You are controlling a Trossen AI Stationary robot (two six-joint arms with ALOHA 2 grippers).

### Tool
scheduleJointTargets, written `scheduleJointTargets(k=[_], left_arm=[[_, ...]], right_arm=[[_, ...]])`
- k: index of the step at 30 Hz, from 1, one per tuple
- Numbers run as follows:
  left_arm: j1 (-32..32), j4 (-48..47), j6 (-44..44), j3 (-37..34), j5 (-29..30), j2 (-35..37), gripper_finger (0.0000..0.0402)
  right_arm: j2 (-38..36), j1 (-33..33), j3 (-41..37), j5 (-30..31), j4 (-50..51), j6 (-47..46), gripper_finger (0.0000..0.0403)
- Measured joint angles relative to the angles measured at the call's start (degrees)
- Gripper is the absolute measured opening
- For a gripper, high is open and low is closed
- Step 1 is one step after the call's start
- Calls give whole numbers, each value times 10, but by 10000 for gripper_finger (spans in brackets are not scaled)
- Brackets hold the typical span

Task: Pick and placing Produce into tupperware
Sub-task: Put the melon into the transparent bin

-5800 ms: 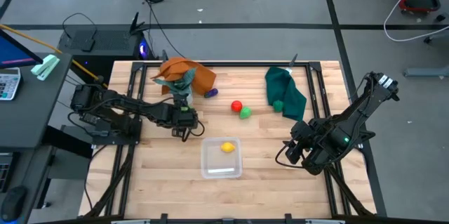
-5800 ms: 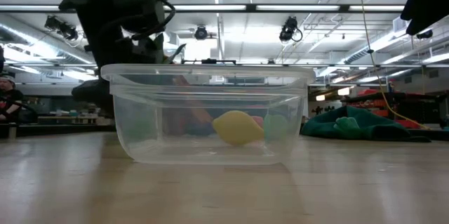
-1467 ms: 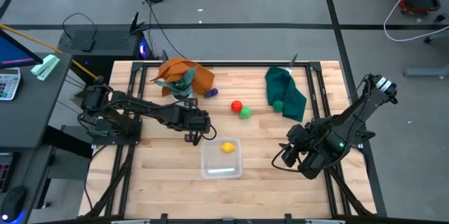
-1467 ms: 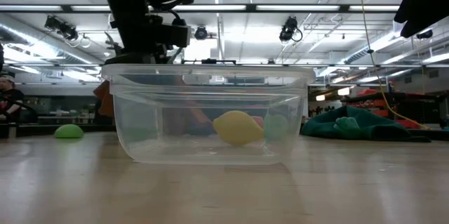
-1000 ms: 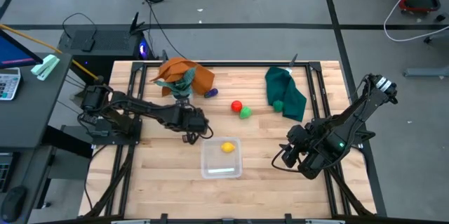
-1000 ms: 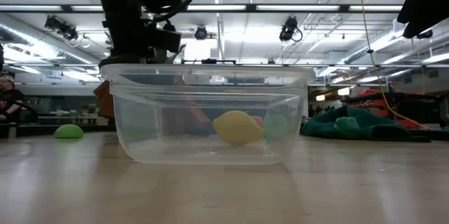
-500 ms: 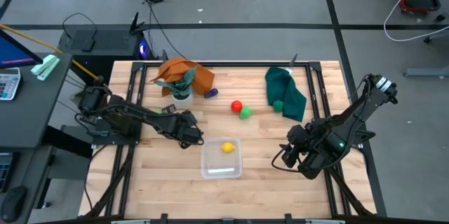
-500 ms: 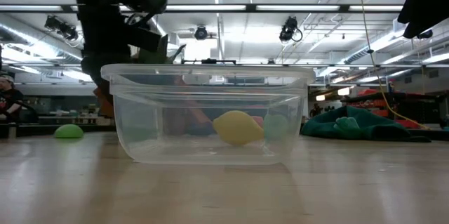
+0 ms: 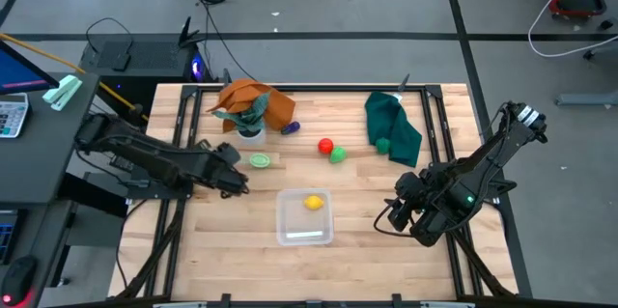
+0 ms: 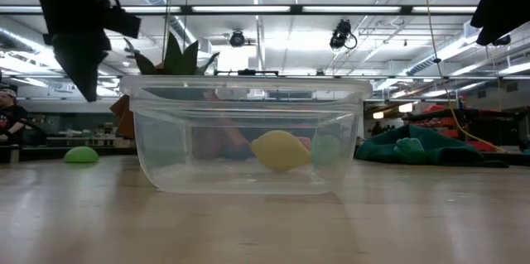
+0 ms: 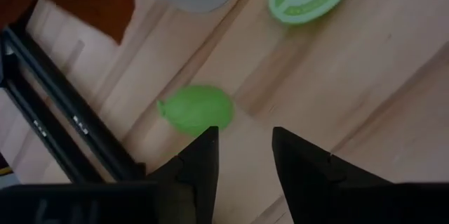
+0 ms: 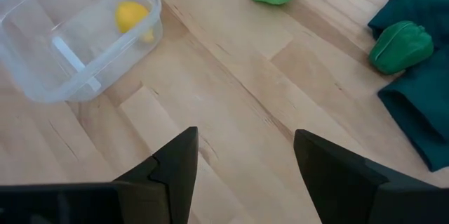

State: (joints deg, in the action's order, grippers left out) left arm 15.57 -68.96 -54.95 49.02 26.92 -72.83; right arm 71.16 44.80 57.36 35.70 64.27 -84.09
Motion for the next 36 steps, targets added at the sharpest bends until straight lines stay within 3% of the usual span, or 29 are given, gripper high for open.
scheduleJointTargets(k=[6,11,21,25,30,36], left_arm=[[6,-33,11,-29,0,84,145],[12,-35,78,-65,-20,154,140],[12,-34,356,-83,-59,203,133],[10,-5,328,-83,-110,203,140],[-6,69,286,-83,-107,198,138],[-71,87,214,-83,-107,129,124]], right_arm=[[0,0,0,0,-8,-10,199],[0,0,0,-1,-19,-14,199],[0,0,0,-3,-39,-18,199],[0,0,0,-3,-42,-30,199],[0,0,0,-2,-42,-32,199],[0,-1,0,0,-42,-32,199]])
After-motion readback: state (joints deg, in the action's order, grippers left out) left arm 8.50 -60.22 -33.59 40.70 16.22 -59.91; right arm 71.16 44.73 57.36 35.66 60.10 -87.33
